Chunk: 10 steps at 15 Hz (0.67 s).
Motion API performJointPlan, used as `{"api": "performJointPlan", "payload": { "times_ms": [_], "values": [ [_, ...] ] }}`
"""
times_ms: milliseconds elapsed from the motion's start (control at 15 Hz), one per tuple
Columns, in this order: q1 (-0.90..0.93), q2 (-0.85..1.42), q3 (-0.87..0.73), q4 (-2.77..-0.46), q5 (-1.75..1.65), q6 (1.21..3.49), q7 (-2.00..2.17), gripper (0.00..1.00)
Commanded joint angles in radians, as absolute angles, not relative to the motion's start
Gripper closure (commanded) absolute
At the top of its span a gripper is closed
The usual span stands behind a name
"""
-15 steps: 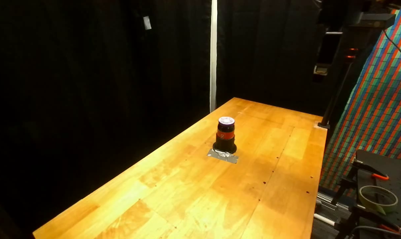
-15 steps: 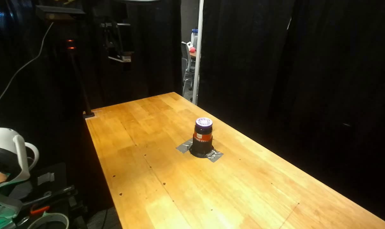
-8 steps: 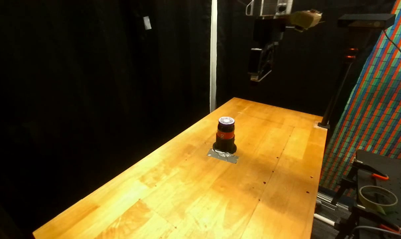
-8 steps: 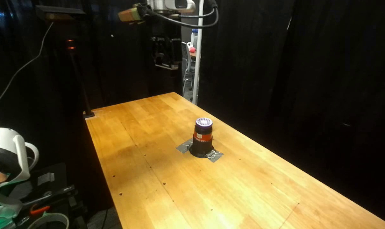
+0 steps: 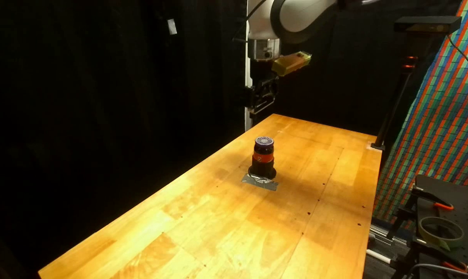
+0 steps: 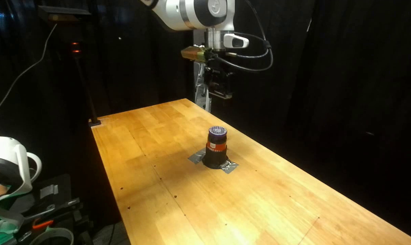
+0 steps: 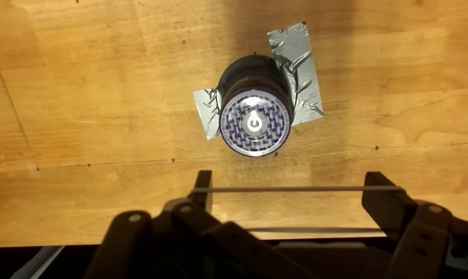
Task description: Put a rubber band around the base of the cup
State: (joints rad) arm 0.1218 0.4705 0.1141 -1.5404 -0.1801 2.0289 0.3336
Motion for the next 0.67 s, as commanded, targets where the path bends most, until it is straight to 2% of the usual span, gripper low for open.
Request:
{"api": "performJointPlan", "payload": {
  "times_ms": [0,600],
  "values": [
    [0.158,0.673,0.044,-1.297,-0.173,1.963,0.33,0.0],
    [0.141,0.862,0.032,-1.126,-0.065,1.829,0.3,0.0]
  ]
}}
